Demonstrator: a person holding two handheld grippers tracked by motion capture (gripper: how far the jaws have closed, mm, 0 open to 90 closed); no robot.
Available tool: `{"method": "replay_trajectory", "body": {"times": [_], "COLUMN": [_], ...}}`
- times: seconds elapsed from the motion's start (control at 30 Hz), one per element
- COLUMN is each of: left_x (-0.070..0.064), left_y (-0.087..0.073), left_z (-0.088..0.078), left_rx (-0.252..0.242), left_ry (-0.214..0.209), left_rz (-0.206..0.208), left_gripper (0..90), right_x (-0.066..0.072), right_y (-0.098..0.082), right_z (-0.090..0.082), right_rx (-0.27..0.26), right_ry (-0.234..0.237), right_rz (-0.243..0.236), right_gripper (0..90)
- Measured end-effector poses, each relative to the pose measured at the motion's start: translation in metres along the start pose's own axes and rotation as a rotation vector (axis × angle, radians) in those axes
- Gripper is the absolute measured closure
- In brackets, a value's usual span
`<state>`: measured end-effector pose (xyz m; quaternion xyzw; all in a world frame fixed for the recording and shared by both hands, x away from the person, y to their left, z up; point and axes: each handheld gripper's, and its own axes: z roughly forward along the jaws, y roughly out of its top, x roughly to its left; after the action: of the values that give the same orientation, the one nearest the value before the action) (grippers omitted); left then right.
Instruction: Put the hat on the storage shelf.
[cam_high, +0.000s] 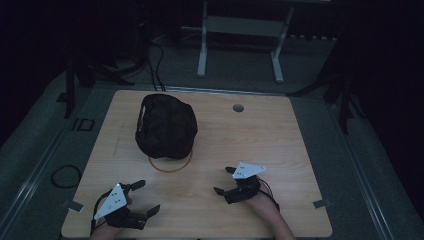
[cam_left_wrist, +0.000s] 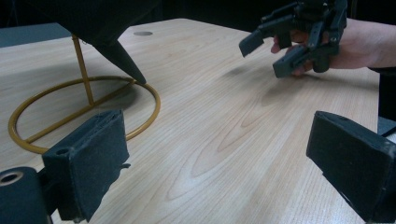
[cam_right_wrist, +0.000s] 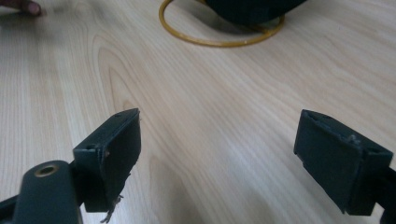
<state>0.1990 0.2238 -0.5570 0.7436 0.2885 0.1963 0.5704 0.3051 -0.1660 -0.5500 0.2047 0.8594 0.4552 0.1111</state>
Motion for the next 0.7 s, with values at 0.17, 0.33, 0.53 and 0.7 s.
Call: {"method": "replay_trajectory", "body": {"times": [0.17,0.33,0.53,0.7], "left_x": [0.000,0.000,0.000,0.000], "left_y": [0.000,0.000,-0.001,-0.001], "left_z": [0.000,0.000,0.001,0.001], "left_rx": [-0.001,0.001,0.001,0.004], "left_ry": [0.000,0.002,0.002,0.002], "left_rz": [-0.001,0.003,0.000,0.003], "left_gripper": [5.7,5.7,5.7,5.7], "right_x": [-0.001,-0.005,-0.008,-0.011], "right_y": [-0.006,-0.014,-0.021,-0.025], "right_z": [-0.006,-0.013,-0.023,-0.032], "right_rx": [0.004,0.024,0.021,0.020], "right_ry": [-0.019,-0.034,-0.064,-0.090], "right_rz": [0.004,0.022,0.027,0.043], "right_gripper": [14.7,14.7,14.6,14.6]}}
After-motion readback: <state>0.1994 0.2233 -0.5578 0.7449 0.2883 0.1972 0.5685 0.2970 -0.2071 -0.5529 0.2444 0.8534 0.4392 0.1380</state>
